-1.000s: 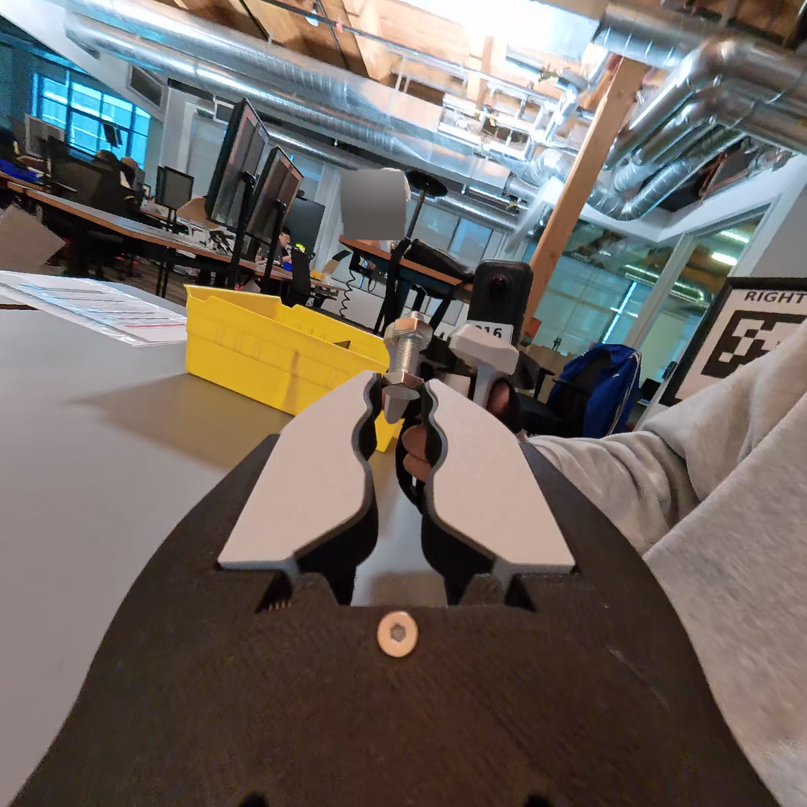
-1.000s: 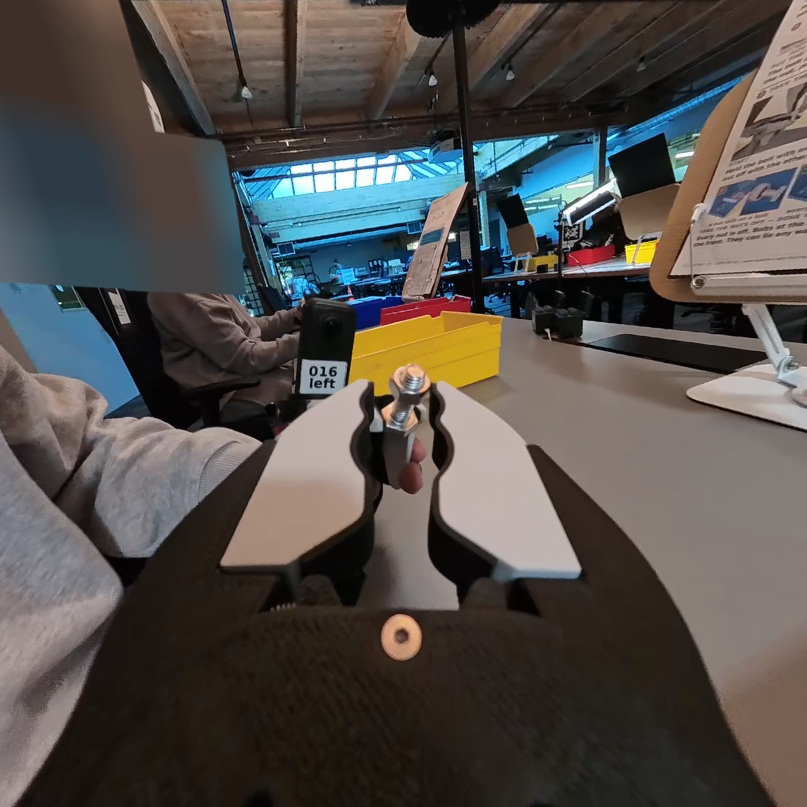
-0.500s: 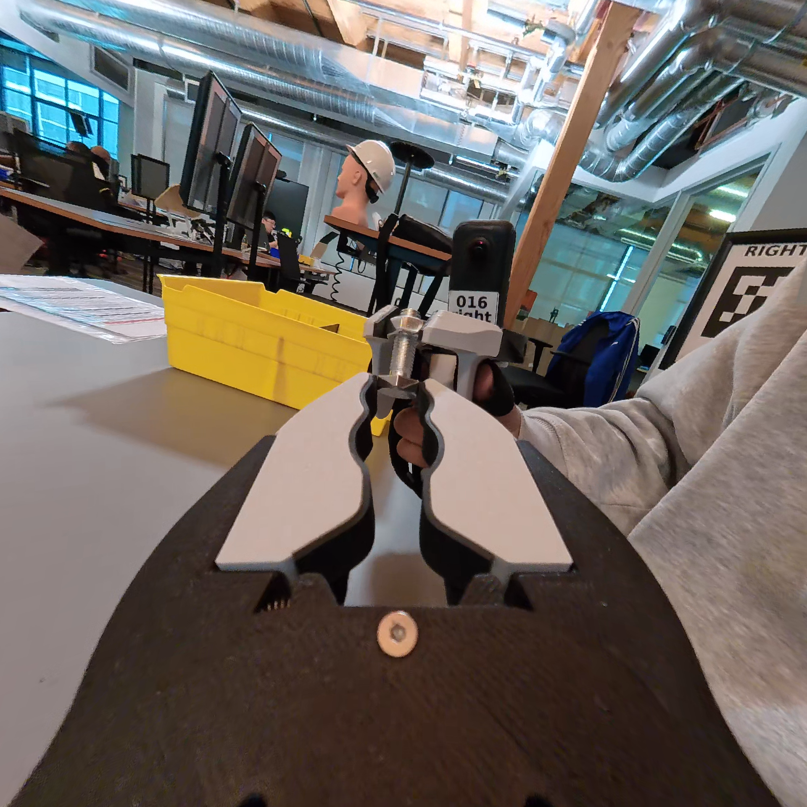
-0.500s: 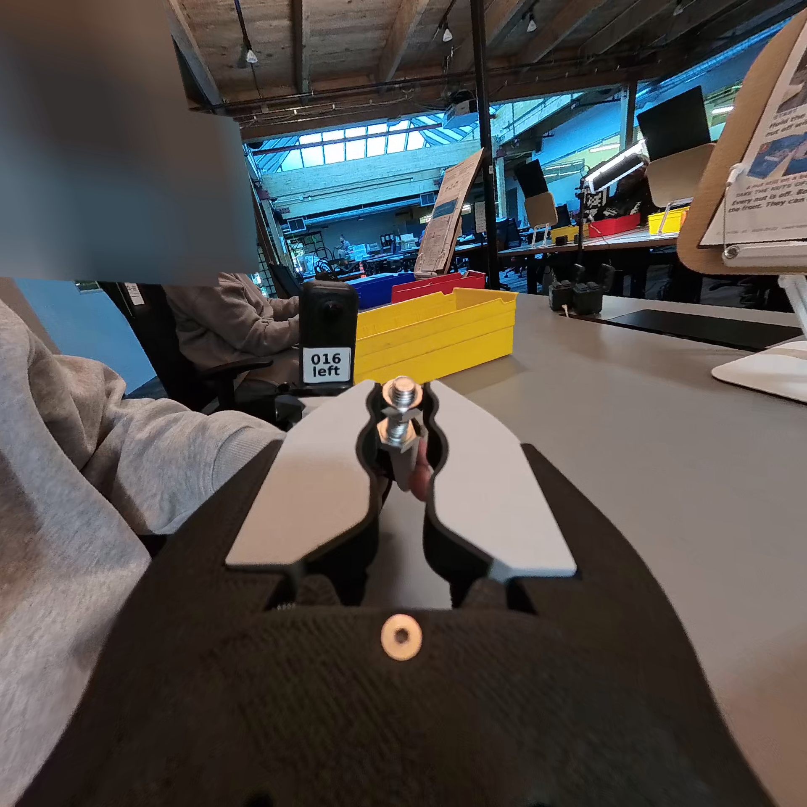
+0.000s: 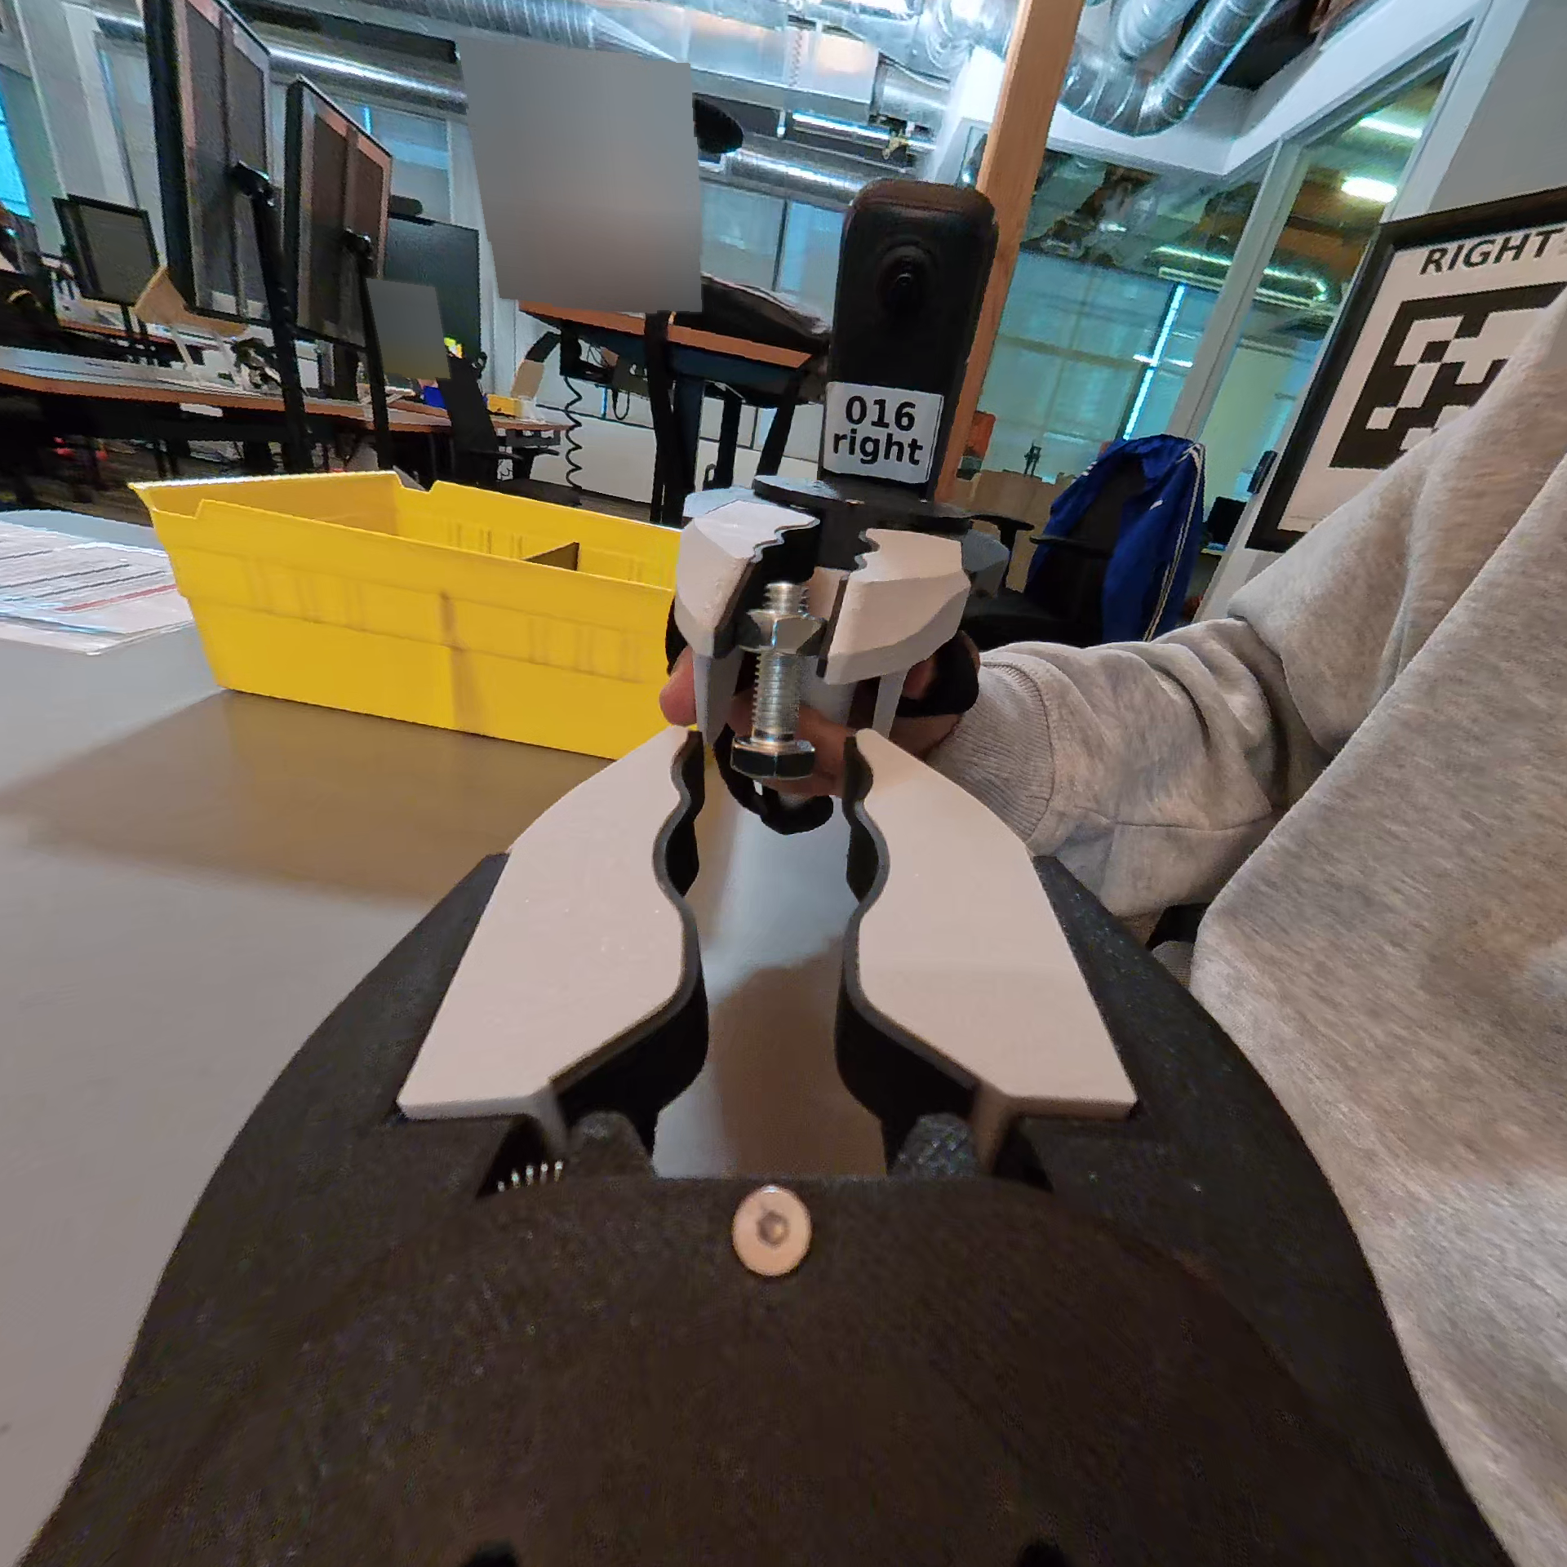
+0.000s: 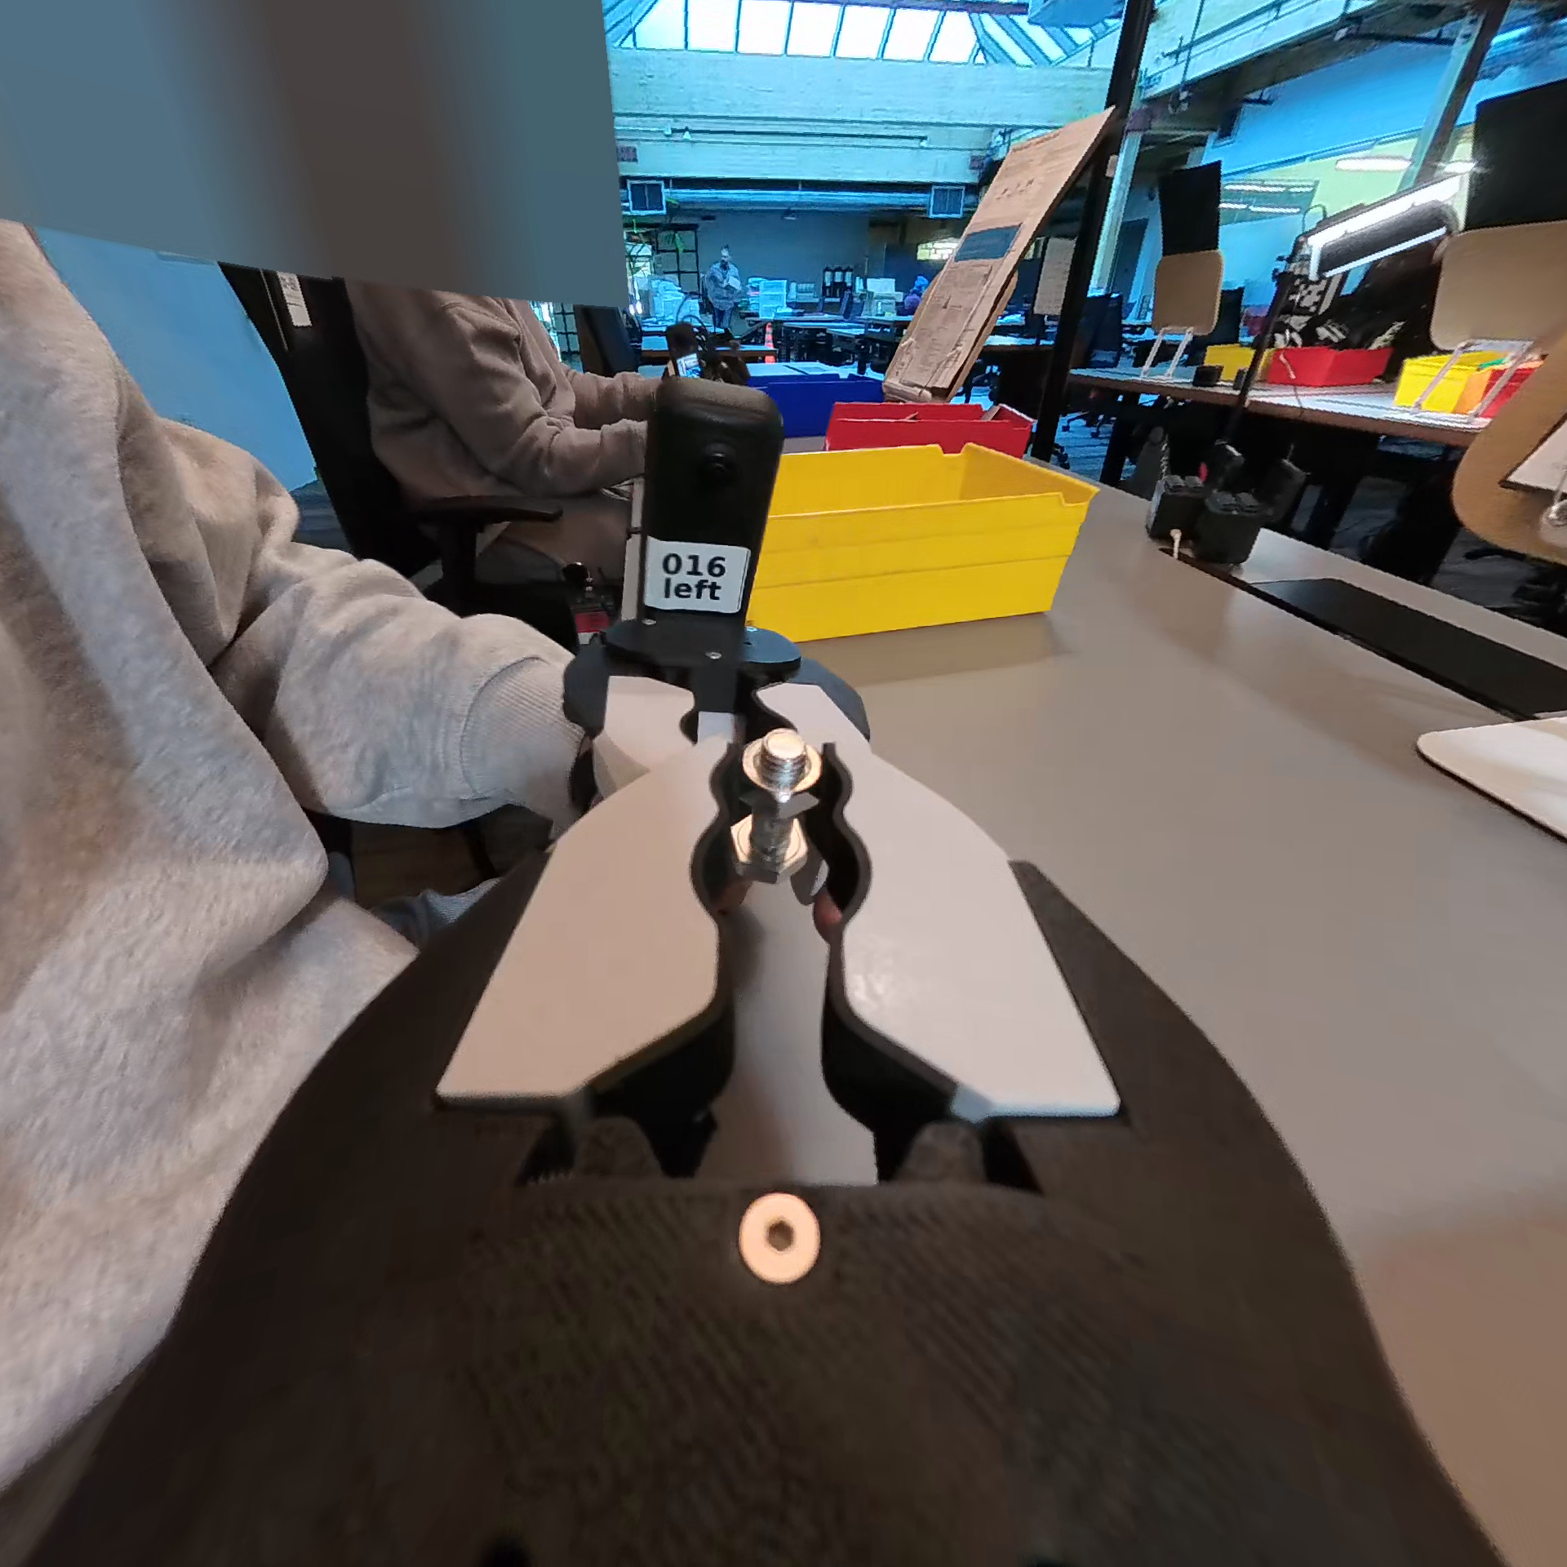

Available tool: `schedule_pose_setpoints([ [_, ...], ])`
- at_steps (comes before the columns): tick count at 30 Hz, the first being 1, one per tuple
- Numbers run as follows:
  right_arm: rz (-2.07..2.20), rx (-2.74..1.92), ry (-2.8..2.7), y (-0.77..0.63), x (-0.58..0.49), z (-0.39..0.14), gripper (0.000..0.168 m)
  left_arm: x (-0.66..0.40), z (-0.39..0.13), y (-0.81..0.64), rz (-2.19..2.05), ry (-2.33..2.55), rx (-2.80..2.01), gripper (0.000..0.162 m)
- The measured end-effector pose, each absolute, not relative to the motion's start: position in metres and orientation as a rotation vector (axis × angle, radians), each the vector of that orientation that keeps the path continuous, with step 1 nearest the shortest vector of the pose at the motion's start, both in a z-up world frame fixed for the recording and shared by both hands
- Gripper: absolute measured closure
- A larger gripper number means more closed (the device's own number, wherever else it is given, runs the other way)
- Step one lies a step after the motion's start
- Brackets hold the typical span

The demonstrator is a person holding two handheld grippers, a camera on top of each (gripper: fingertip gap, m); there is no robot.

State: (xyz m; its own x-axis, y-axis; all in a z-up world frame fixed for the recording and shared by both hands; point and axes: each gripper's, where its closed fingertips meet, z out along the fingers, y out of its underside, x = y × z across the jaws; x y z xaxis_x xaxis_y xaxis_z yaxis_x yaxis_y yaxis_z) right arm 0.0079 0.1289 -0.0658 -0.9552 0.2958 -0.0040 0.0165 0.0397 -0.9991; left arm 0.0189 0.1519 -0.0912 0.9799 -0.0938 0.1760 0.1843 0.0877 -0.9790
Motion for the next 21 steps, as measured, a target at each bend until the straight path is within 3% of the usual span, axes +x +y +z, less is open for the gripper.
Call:
schedule_pose_setpoints([
  [21, 1.950, -0.294, -2.141, 0.1335, 0.0140, -0.0698, 0.150, 0.0246, -0.0930, 0.1582, -0.204, -0.028, -1.494, 0.144],
])
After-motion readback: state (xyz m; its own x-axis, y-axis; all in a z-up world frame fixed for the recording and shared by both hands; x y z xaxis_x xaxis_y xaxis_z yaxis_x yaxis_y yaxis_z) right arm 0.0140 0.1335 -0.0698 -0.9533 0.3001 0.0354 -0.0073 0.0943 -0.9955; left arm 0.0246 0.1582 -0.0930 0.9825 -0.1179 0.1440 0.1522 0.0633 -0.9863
